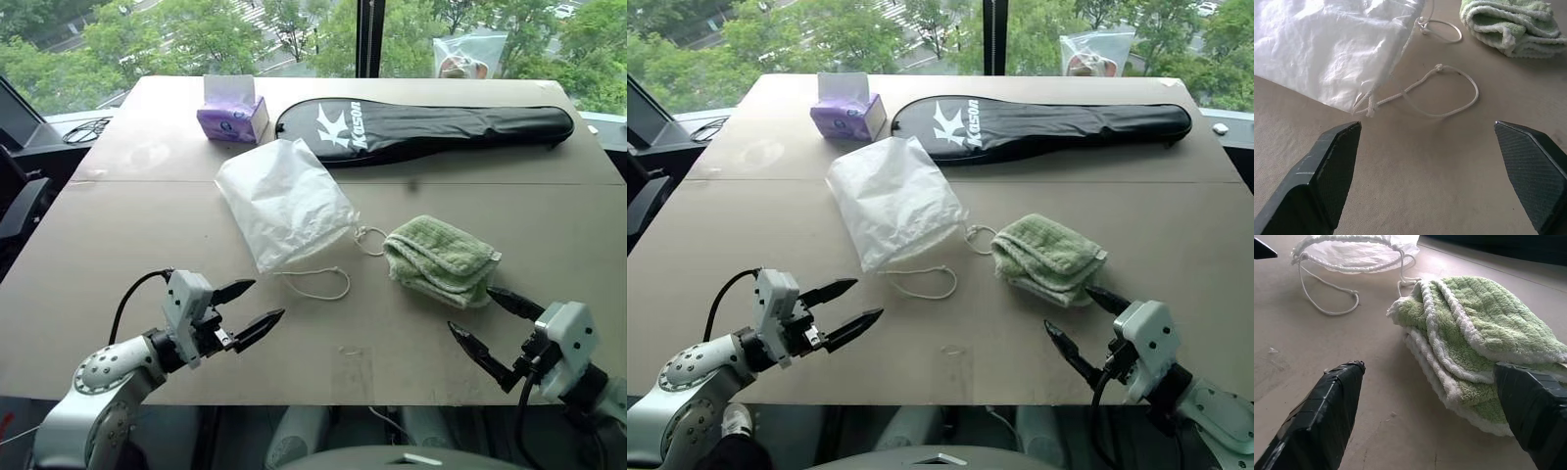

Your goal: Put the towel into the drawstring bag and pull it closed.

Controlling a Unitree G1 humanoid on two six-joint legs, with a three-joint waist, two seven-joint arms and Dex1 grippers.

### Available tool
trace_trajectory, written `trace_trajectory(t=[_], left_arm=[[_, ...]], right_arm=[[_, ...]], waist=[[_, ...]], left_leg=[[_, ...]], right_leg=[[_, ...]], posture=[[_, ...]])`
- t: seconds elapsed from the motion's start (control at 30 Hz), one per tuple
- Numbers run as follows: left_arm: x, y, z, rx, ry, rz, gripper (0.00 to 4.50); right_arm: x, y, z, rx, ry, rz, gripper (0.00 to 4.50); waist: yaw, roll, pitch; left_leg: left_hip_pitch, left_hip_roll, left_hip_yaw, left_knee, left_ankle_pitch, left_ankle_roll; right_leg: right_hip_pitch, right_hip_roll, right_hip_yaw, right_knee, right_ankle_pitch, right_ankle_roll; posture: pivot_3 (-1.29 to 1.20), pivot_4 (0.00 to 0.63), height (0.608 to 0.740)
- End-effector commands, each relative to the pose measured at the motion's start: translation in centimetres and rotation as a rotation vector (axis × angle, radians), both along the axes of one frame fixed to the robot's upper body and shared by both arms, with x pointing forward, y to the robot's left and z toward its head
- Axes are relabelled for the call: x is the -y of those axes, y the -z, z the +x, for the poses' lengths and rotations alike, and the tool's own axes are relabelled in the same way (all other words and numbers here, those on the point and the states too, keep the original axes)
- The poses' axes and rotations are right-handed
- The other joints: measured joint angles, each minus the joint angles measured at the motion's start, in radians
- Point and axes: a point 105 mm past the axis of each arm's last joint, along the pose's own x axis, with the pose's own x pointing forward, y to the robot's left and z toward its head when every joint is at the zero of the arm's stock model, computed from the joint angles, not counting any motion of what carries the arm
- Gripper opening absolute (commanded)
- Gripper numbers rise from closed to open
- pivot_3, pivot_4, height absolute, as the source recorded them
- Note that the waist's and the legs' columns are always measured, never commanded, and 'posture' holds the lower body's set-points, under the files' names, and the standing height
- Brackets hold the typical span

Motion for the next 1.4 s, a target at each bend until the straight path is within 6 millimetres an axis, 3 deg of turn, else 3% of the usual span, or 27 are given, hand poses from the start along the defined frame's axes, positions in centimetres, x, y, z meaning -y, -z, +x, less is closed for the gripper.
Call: trace_trajectory(t=[0.03,0.13,0.3,0.43,0.6,0.63,0.73,0.83,0.93,0.97,1.03,1.2,1.33,1.4], left_arm=[[0.2,-1.9,1.4,0.17,-0.017,0.109,4.5],[1.8,-4.1,4.0,0.467,-0.055,0.343,4.5],[3.3,-4.4,5.0,0.651,-0.047,0.625,4.5],[4.2,-3.4,6.3,0.724,-0.022,0.731,4.5],[5.1,-2.5,8.6,0.84,-0.064,0.808,4.5],[5.2,-2.4,8.9,0.844,-0.069,0.805,4.26],[6.0,-2.6,9.2,0.811,-0.06,0.7,3.31],[6.5,-3.3,9.4,0.707,-0.053,0.519,1.83],[6.3,-3.7,10.1,0.467,-0.065,0.267,0.33],[6.3,-4.0,10.2,0.406,-0.053,0.204,0.04],[6.2,-4.4,10.2,0.288,-0.025,0.094,0.04],[5.8,-5.7,9.7,0.089,0.028,-0.102,0.04],[5.6,-6.8,9.4,0.067,0.04,-0.126,0.04],[5.4,-7.1,9.3,0.07,0.032,-0.127,0.04]], right_arm=[[-0.3,-0.8,0.3,0.077,-0.015,-0.053,4.47],[-1.3,-1.6,1.1,0.161,-0.082,-0.127,4.47],[-2.4,-2.1,0.5,0.155,-0.171,-0.068,4.47],[-2.7,-1.8,0.4,0.12,-0.189,-0.033,4.47],[-2.5,-1.8,1.5,0.136,-0.093,-0.076,4.47],[-2.6,-1.7,1.6,0.126,-0.09,-0.076,4.5],[-2.2,-2.0,2.2,0.083,-0.038,-0.043,4.5],[-1.8,-2.9,3.0,0.071,0.003,-0.016,4.5],[-0.7,-4.1,4.9,0.099,0.089,-0.035,4.5],[-0.4,-4.5,5.6,0.114,0.11,-0.057,4.5],[0.3,-5.2,7.1,0.121,0.157,-0.071,4.5],[1.8,-4.2,11.2,-0.089,0.153,-0.054,4.5],[2.3,-1.8,14.2,-0.25,0.144,-0.094,4.5],[1.5,0.2,14.1,-0.376,0.051,-0.109,4.5]], waist=[[0.0,0.0,0.0],[0.005,0.0,0.001],[-0.001,0.0,-0.001],[0.001,0.0,-0.001],[0.002,0.0,-0.001],[0.0,0.0,-0.001],[0.0,0.0,-0.001],[0.0,0.0,-0.001],[-0.002,0.0,-0.001],[-0.004,0.0,-0.001],[-0.008,0.0,-0.001],[-0.028,-0.001,-0.001],[-0.033,-0.001,-0.001],[-0.038,-0.001,-0.001]], left_leg=[[0.0,0.0,0.0,0.0,0.0,0.0],[0.0,0.0,0.0,0.001,0.0,0.0],[0.0,0.0,0.004,0.001,0.0,0.0],[0.0,0.0,0.004,0.0,-0.001,0.001],[0.0,0.0,0.003,-0.001,-0.001,0.001],[0.0,0.0,0.003,0.0,-0.001,0.001],[0.0,0.0,0.003,0.0,-0.001,0.001],[0.0,0.0,0.003,0.001,-0.001,0.001],[0.0,0.0,0.002,0.002,-0.001,0.001],[0.0,0.0,0.002,0.002,-0.001,0.001],[0.0,0.0,0.002,0.003,0.0,0.001],[0.0,0.0,0.002,0.004,0.002,-0.002],[-0.001,0.0,0.004,0.004,0.002,-0.003],[0.0,0.001,0.005,0.004,0.002,-0.003]], right_leg=[[0.0,0.0,0.0,0.0,0.0,0.0],[0.0,0.0,-0.001,0.0,0.0,0.0],[0.001,0.0,0.002,-0.001,0.002,0.002],[0.001,0.0,0.0,-0.001,0.002,0.002],[0.001,0.0,0.0,-0.001,0.002,0.002],[0.001,0.0,-0.001,0.0,0.002,0.003],[0.0,0.0,0.0,0.0,0.003,0.004],[0.0,0.0,-0.001,0.001,0.003,0.003],[0.0,0.0,-0.001,0.002,0.003,0.003],[0.0,0.0,-0.001,0.002,0.003,0.003],[0.0,0.0,-0.002,0.003,0.003,0.003],[0.001,0.0,-0.002,0.003,0.003,0.003],[0.001,0.0,0.0,0.003,0.003,0.003],[0.001,0.001,0.0,0.003,0.003,0.003]], posture=[[0.0,0.15,0.74],[0.0,0.15,0.74],[0.0,0.15,0.74],[0.0,0.15,0.74],[0.0,0.15,0.74],[0.0,0.15,0.74],[0.0,0.15,0.74],[0.0,0.15,0.74],[0.0,0.15,0.74],[0.0,0.15,0.74],[0.0,0.15,0.74],[0.0,0.15,0.74],[0.0,0.15,0.74],[0.0,0.15,0.74]])
